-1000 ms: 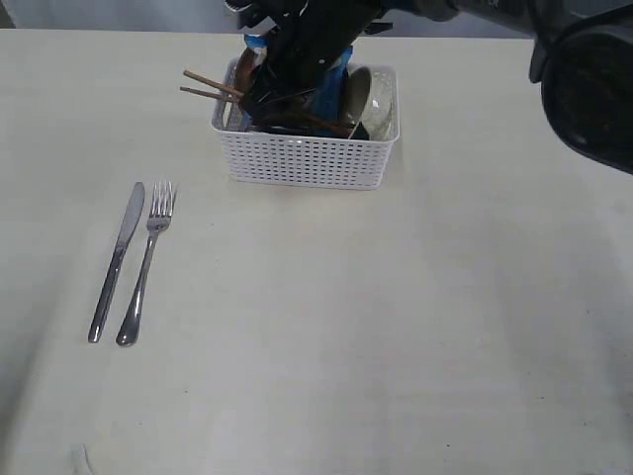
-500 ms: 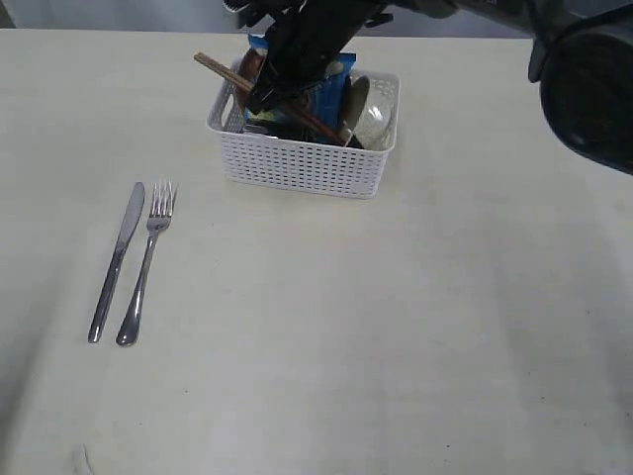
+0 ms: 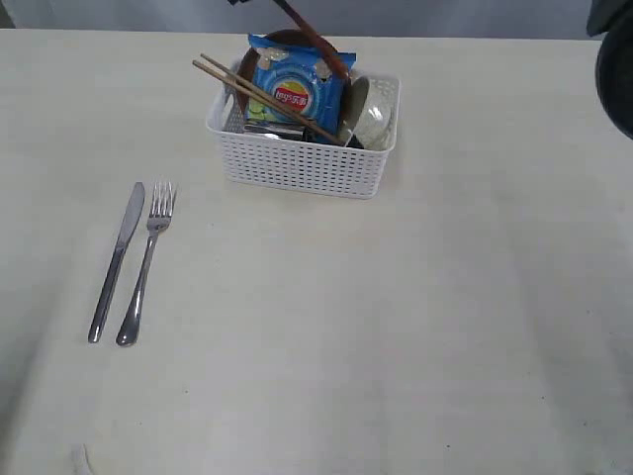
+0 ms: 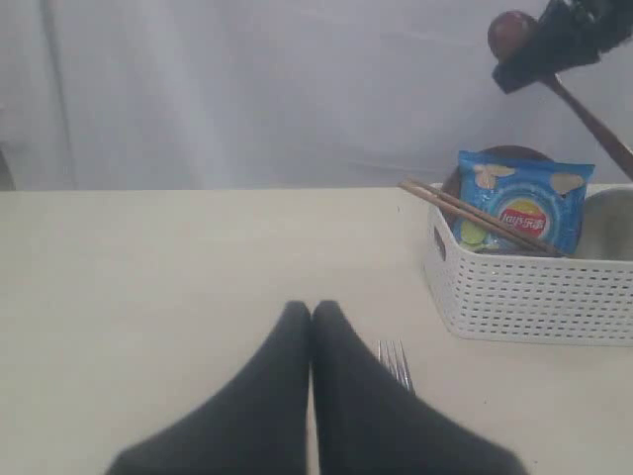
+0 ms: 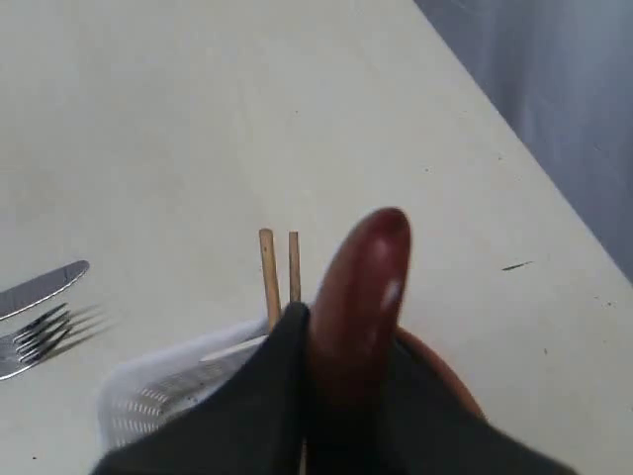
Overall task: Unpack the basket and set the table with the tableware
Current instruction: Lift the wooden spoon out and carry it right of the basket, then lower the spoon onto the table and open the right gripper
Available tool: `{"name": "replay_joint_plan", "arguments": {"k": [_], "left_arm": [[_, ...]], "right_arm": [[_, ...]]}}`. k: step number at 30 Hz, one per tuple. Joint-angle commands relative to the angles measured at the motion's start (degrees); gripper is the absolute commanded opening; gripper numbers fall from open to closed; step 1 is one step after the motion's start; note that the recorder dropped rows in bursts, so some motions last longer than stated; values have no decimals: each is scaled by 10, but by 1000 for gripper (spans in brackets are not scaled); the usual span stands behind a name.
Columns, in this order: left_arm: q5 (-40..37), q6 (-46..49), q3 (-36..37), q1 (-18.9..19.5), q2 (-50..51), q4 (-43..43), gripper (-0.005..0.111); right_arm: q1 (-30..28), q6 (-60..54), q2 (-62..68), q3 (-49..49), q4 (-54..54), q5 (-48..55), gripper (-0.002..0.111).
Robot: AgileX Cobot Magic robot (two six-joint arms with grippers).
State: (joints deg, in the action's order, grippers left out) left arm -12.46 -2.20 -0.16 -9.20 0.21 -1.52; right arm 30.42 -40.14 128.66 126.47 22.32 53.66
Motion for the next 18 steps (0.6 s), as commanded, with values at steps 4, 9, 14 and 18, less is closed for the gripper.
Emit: {"name": "replay_joint_plan", "arguments": {"k": [4,9,14,18], "left_arm": [[4,0,2,-1,-2,-2,0],[4,0,2,-1,-2,-2,0],[4,0,2,-1,-2,-2,0],[4,0,2,-1,-2,-2,0]], "right_arm": [[-20,206,-45,41,-223,41,-1],[-99,325,-49,41,-246,72,-1],[-206,412,2,27,-215,163,-1],[-223,431,17,-109,-217,163,-1]]}}
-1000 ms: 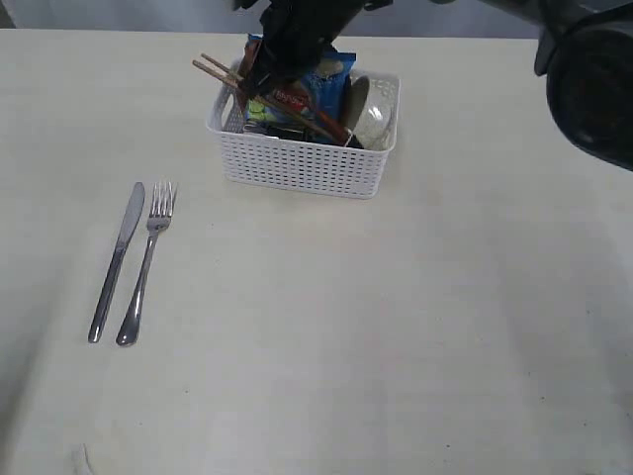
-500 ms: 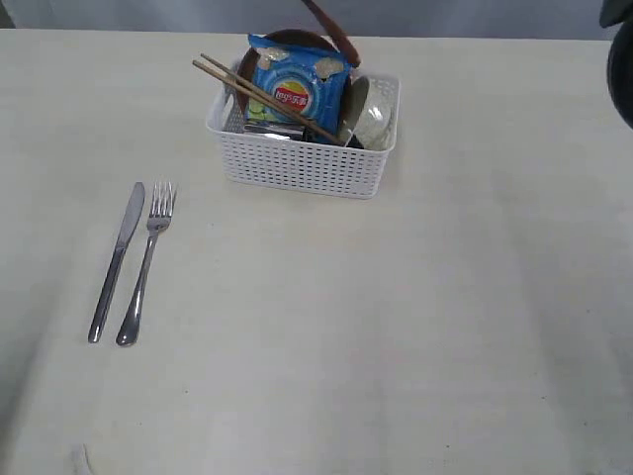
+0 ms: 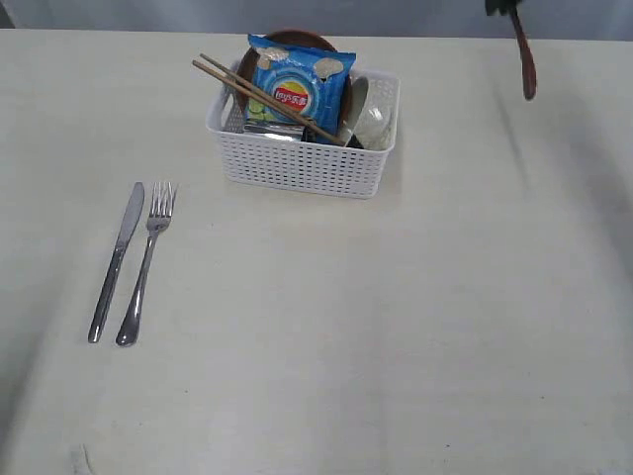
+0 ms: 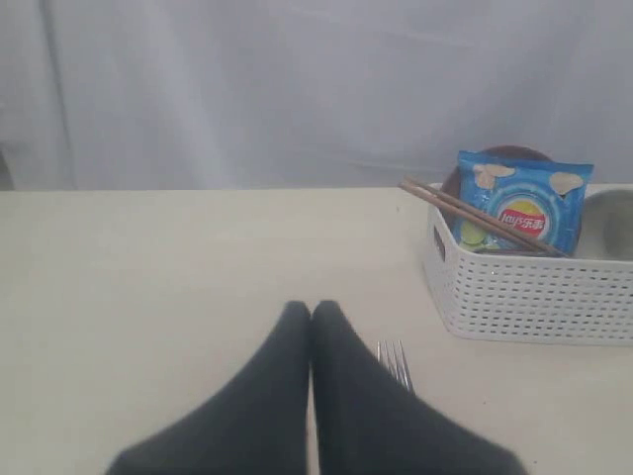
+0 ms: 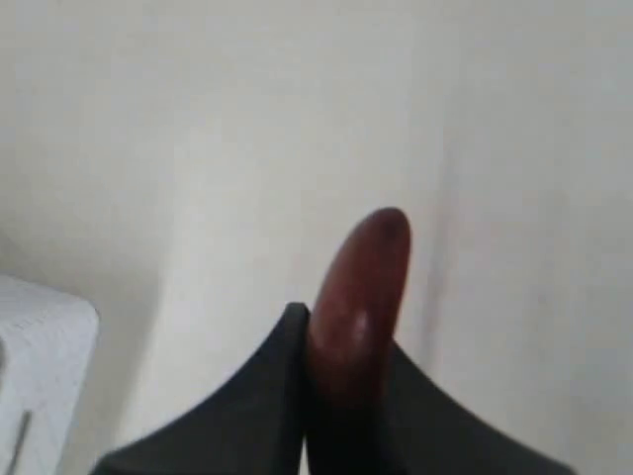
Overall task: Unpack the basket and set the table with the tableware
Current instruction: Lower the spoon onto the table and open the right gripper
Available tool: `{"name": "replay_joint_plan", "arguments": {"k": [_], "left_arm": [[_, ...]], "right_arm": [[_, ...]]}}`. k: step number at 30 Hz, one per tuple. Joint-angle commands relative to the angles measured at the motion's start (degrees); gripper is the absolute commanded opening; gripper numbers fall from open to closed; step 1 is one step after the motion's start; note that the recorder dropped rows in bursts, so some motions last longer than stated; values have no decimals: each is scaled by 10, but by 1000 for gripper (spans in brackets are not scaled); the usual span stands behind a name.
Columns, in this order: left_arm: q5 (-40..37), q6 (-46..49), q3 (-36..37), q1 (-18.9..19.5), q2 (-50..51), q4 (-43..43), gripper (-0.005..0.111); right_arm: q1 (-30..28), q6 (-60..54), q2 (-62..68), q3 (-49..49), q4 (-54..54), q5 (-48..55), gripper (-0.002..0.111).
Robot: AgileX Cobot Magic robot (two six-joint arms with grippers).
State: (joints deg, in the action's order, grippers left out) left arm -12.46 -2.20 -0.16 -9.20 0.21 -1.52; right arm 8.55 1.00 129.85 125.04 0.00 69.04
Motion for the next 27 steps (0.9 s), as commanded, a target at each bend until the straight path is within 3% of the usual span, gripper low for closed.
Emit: {"name": "replay_joint_plan", "arguments": {"k": [1,6,11,14,17,27], "left_arm": [[4,0,2,-1,-2,-2,0],[4,0,2,-1,-2,-2,0],[4,0,2,-1,-2,-2,0],[4,0,2,-1,-2,-2,0],[4,0,2,-1,-2,-2,0],[4,0,2,-1,-2,-2,0]], "right_arm": [[-3,30,5,-139,6,9,-1],[-3,84,4,-271,-39,-104,0],[-3,84,4,-292,-41,-127,3],[-3,82,4,-292,-41,-130,36],[-3,80,4,-292,-41,-130,52],[14,-7,-75,-210,-16,-88,53]]}}
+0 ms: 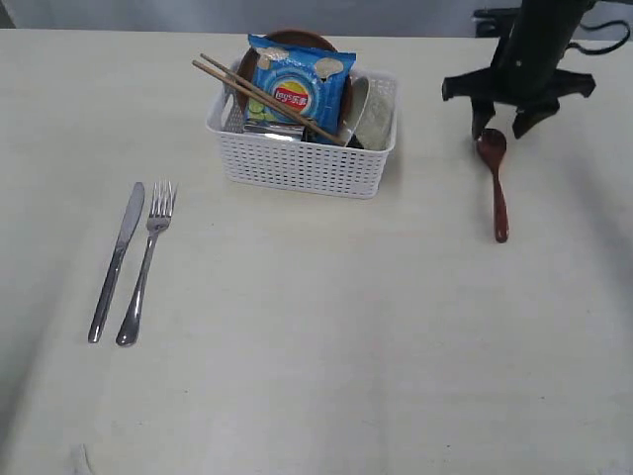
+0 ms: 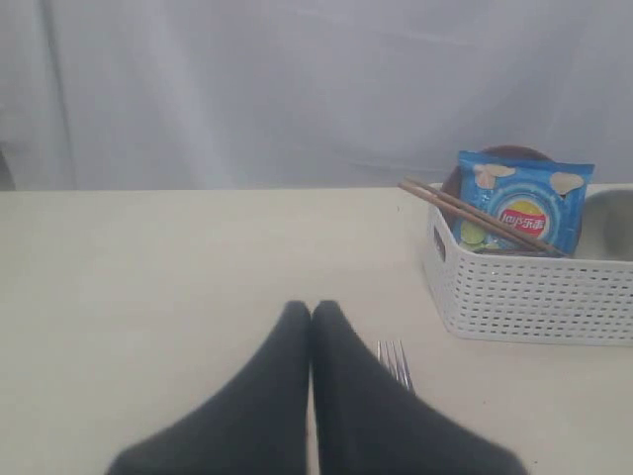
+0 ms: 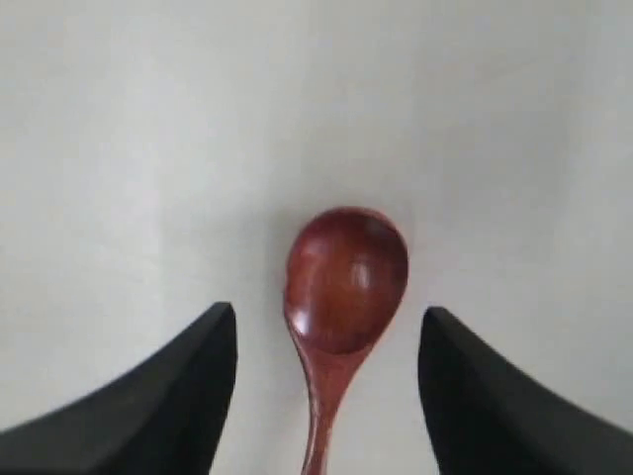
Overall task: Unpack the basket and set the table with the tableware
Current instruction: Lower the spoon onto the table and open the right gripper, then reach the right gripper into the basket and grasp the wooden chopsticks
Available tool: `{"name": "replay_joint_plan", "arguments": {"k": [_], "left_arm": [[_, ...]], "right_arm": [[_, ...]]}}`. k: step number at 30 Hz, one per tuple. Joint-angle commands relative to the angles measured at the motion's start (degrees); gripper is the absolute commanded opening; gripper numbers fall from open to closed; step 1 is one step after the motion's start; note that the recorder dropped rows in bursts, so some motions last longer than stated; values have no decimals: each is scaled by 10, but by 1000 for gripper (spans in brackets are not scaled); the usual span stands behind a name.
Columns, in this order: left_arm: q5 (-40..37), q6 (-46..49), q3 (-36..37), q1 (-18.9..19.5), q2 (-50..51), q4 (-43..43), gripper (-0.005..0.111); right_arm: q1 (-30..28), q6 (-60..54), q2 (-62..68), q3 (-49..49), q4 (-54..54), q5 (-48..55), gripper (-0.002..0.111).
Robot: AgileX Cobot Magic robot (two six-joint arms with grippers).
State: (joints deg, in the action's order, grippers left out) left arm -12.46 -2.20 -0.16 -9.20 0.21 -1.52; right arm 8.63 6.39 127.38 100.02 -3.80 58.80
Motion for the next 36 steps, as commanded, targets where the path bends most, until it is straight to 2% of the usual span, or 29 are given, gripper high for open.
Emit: {"name": "replay_joint_plan", "arguments": {"k": [1,4,7,13,18,23,36], "left_arm": [[4,0,2,-1,-2,-4,0],[4,0,2,-1,-2,-4,0],[4,0,2,-1,-2,-4,0],[4,0,2,-1,-2,-4,0],[4,0,2,-1,-2,-4,0],[4,0,2,-1,-2,-4,0],[4,0,2,-1,-2,-3,0]], "right_arm": [[18,-91,-64,52,47,12,53],[42,-220,-94,81,167,4,53],[78,-294,-106,102,255,-7,53],[176,-318,-85,112,233,-73,53],[228,-319,-44,112,211,-141,53],[242,-319,-5,112,210,-180,53],[242,-324,25,112,194,-182,53]]}}
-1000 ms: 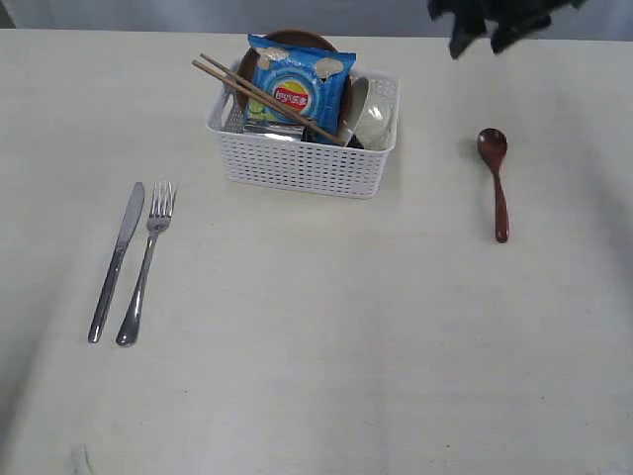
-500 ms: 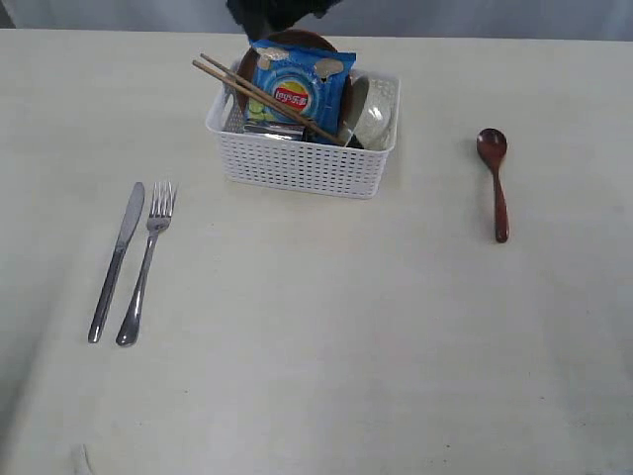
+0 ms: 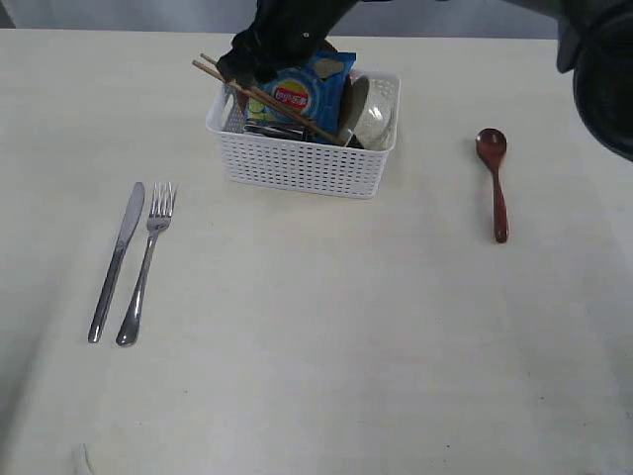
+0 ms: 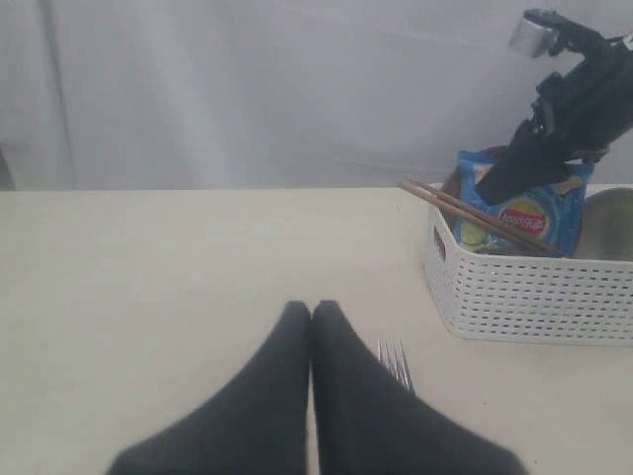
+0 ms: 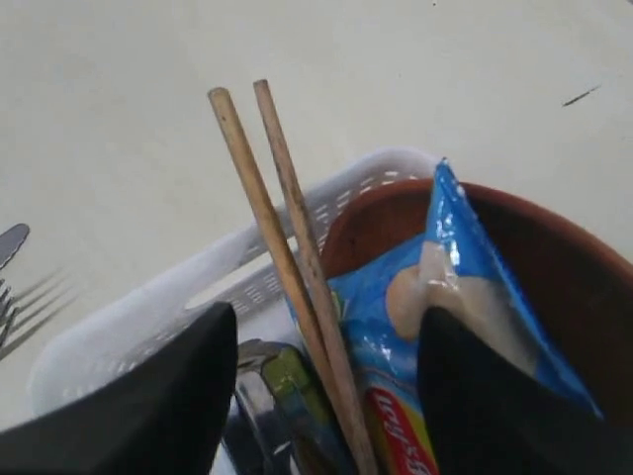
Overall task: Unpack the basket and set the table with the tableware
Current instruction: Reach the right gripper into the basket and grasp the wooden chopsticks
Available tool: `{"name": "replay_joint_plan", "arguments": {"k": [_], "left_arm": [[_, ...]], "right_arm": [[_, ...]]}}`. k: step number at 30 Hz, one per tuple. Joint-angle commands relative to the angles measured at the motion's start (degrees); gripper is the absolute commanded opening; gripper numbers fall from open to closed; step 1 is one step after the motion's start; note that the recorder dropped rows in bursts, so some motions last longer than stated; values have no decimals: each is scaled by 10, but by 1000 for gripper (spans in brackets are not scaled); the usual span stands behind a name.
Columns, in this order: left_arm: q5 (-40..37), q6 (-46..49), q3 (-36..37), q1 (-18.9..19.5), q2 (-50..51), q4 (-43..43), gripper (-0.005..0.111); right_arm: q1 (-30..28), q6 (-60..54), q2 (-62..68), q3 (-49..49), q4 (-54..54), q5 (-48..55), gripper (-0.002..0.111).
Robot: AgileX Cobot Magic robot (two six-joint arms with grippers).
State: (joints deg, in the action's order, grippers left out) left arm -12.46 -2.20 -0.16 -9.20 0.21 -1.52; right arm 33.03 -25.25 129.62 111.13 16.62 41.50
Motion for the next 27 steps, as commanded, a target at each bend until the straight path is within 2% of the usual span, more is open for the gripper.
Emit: {"name": "replay_joint_plan", "arguments": {"k": [1,9,15,27], "left_arm": [[4,0,2,-1,-2,-3,0],[4,0,2,-1,-2,-3,0],[4,0,2,-1,-2,-3,0],[4,0,2,-1,-2,-3,0]], "right_arm": [[-2,-9,3,1,-19,-9,53],[-2,3,-27,1,-59,35,53],[-2,115,-86,1,-196,86,48],[-2,321,-93,1,-342,177,48]]}}
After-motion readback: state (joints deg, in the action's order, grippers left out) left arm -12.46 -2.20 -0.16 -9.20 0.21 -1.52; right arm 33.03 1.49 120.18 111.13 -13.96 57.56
